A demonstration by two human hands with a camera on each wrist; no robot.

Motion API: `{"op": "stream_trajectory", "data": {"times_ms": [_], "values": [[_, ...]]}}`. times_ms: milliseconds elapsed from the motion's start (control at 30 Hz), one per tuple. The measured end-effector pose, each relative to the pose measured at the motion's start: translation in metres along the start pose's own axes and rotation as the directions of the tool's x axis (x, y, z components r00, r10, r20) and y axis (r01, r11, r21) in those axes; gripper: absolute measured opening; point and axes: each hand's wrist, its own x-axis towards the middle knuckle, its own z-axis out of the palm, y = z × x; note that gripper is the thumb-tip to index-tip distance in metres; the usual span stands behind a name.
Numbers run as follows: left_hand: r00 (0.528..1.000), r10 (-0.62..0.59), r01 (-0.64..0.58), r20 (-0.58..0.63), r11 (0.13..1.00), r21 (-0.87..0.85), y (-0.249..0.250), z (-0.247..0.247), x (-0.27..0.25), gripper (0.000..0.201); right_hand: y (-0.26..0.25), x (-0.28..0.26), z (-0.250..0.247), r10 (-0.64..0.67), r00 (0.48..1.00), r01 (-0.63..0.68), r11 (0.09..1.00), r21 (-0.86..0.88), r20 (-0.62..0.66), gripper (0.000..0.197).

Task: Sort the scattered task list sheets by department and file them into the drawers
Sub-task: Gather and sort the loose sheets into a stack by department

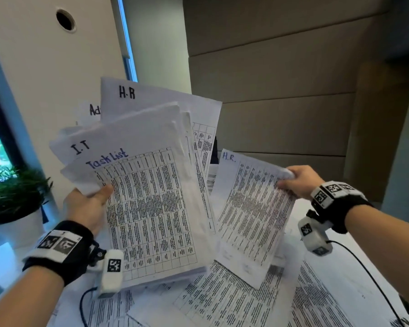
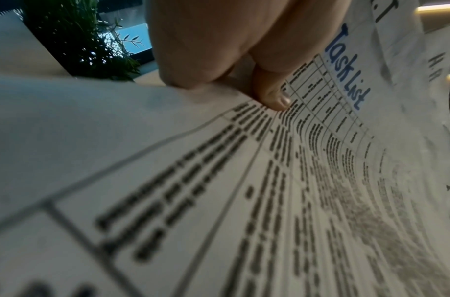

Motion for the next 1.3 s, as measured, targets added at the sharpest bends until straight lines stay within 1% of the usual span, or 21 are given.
{"op": "stream_trajectory", "data": {"times_ms": [33,133,200,333,433,567,700,767,833,867,900,967,1000,1067,1100,1133,1167,1200,1233,1267,1300], "values": [[1.000,-0.003,0.003,-0.003,1.000,-0.001,-0.003,-0.004,0.003,0.060,-0.004,0.001,-0.006,-0.016,1.000,0.017,1.000,0.022,-0.016,0.016],[0.999,0.043,-0.043,0.000,0.998,-0.045,-0.022,-0.015,0.015,0.104,-0.013,0.001,-0.025,-0.077,0.995,0.082,0.994,0.073,-0.065,0.016],[1.000,0.023,-0.021,0.017,0.995,-0.101,-0.047,-0.025,0.032,0.111,-0.016,0.000,-0.037,-0.110,0.989,0.121,0.986,0.119,-0.094,0.018],[0.999,-0.006,0.009,0.033,0.996,-0.087,-0.053,-0.033,0.031,0.102,-0.020,-0.002,-0.048,-0.147,0.974,0.166,0.981,0.098,-0.171,0.020],[1.000,-0.023,0.022,-0.005,0.988,-0.152,-0.048,-0.032,0.024,0.082,-0.020,-0.002,-0.049,-0.156,0.967,0.178,0.979,0.097,-0.200,0.015],[0.990,-0.037,0.011,-0.134,0.982,-0.189,-0.032,-0.025,0.013,0.042,-0.018,0.001,-0.047,-0.106,0.976,0.132,0.983,0.129,-0.190,0.019],[0.994,0.015,-0.035,-0.113,0.984,-0.177,-0.024,-0.026,0.008,0.040,-0.026,0.001,-0.048,-0.048,0.995,0.060,0.986,0.154,-0.082,0.018],[0.996,0.034,-0.049,-0.082,0.982,-0.183,-0.022,-0.028,0.010,0.047,-0.036,-0.003,-0.053,-0.062,0.998,0.061,0.991,0.121,0.004,0.014],[0.997,0.047,-0.055,-0.056,0.987,-0.152,-0.020,-0.029,0.012,0.063,-0.046,-0.003,-0.061,-0.075,0.997,0.072,0.990,0.120,0.025,0.014],[0.998,0.047,-0.051,-0.030,0.987,-0.154,-0.017,-0.031,0.012,0.062,-0.051,-0.003,-0.065,-0.085,0.996,0.083,0.989,0.126,0.011,0.013],[0.999,0.046,-0.046,-0.004,0.984,-0.170,-0.014,-0.030,0.012,0.050,-0.054,-0.001,-0.069,-0.098,0.995,0.099,0.987,0.127,-0.020,0.014],[0.997,0.068,-0.063,0.029,0.986,-0.153,-0.005,-0.028,0.011,0.014,-0.061,0.003,-0.075,-0.125,0.989,0.133,0.986,0.100,-0.082,0.022],[0.995,0.085,-0.076,0.058,0.987,-0.140,0.002,-0.024,0.007,0.012,-0.066,0.004,-0.077,-0.146,0.984,0.154,0.985,0.079,-0.107,0.023],[0.992,0.098,-0.078,0.078,0.972,-0.223,0.017,-0.013,0.001,0.026,-0.081,0.003,-0.082,-0.206,0.971,0.211,0.977,0.032,-0.122,0.023],[0.991,0.069,-0.031,0.111,0.949,-0.314,0.026,-0.010,-0.003,0.028,-0.090,0.002,-0.083,-0.249,0.961,0.252,0.968,0.013,-0.118,0.022],[0.973,0.047,0.052,0.225,0.908,-0.416,0.040,-0.007,-0.008,0.024,-0.102,0.000,-0.084,-0.299,0.948,0.300,0.954,-0.012,-0.107,0.019],[0.955,0.078,0.064,0.287,0.887,-0.457,0.046,-0.003,-0.010,0.020,-0.114,-0.004,-0.083,-0.349,0.933,0.346,0.937,-0.045,-0.092,0.015],[0.941,0.039,0.134,0.336,0.869,-0.476,0.054,0.002,-0.016,0.023,-0.126,-0.008,-0.083,-0.402,0.913,0.398,0.915,-0.057,-0.070,0.010],[0.947,0.019,0.140,0.321,0.874,-0.465,0.061,0.009,-0.025,0.025,-0.138,-0.012,-0.082,-0.456,0.889,0.455,0.890,-0.038,-0.045,0.011],[0.939,0.065,0.091,0.338,0.899,-0.427,0.066,0.015,-0.031,0.031,-0.150,-0.016,-0.081,-0.504,0.863,0.505,0.863,0.014,-0.032,0.020],[0.901,0.072,0.112,0.428,0.914,-0.389,0.078,0.022,-0.043,0.039,-0.160,-0.019,-0.080,-0.547,0.836,0.548,0.832,0.089,-0.036,0.026]]}}
